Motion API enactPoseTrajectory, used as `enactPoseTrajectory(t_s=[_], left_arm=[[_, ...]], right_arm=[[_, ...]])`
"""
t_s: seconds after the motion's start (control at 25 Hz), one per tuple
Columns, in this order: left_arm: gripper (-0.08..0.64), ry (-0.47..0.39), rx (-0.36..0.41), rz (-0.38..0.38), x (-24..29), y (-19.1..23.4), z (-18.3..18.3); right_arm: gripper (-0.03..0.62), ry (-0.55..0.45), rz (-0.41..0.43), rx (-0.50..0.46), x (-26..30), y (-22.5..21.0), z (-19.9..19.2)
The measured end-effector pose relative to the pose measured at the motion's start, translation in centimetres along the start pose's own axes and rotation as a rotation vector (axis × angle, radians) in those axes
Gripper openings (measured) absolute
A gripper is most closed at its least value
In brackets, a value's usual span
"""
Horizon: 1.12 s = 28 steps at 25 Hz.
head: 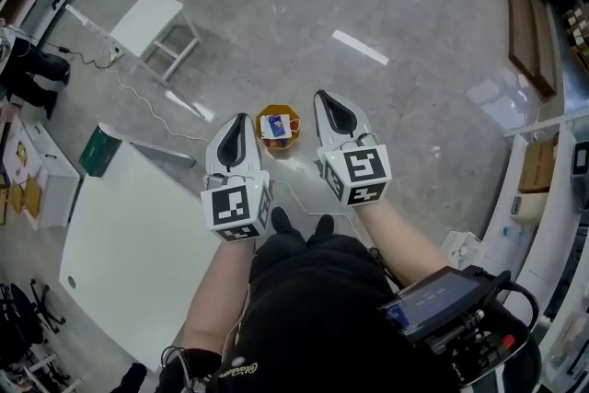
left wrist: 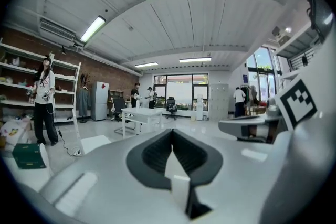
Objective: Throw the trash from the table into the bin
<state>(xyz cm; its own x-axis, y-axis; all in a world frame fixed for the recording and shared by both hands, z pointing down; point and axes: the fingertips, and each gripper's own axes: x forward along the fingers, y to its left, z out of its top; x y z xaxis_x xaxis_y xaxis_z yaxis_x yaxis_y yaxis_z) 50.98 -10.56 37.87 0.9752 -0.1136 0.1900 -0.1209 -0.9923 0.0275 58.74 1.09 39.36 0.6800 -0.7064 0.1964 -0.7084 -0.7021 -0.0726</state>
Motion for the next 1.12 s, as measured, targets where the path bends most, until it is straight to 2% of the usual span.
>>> enactPoseTrajectory(t_s=[0.16,0.36,0.68,1.12], left_arm=[[0.009,-0.06,0.021,-0.007,-0.6,-1.4,2.7],[0.009,-0.112,0.046,-0.014,-1.0,-2.6,5.1],[0.009,-0.133,0.062,-0.029,-1.7,-3.8,5.7],[0.009,-0.135,0.068,-0.041,-1.8,-3.3,6.0]], right_arm=[[0.0,-0.071,0.007,-0.031,-1.7,0.1,3.5],[-0.002,-0.128,0.004,-0.044,-3.1,0.0,6.0],[-0.002,-0.147,-0.004,-0.055,-4.3,0.2,6.6],[-0.002,-0.154,-0.011,-0.059,-4.2,0.9,7.2]])
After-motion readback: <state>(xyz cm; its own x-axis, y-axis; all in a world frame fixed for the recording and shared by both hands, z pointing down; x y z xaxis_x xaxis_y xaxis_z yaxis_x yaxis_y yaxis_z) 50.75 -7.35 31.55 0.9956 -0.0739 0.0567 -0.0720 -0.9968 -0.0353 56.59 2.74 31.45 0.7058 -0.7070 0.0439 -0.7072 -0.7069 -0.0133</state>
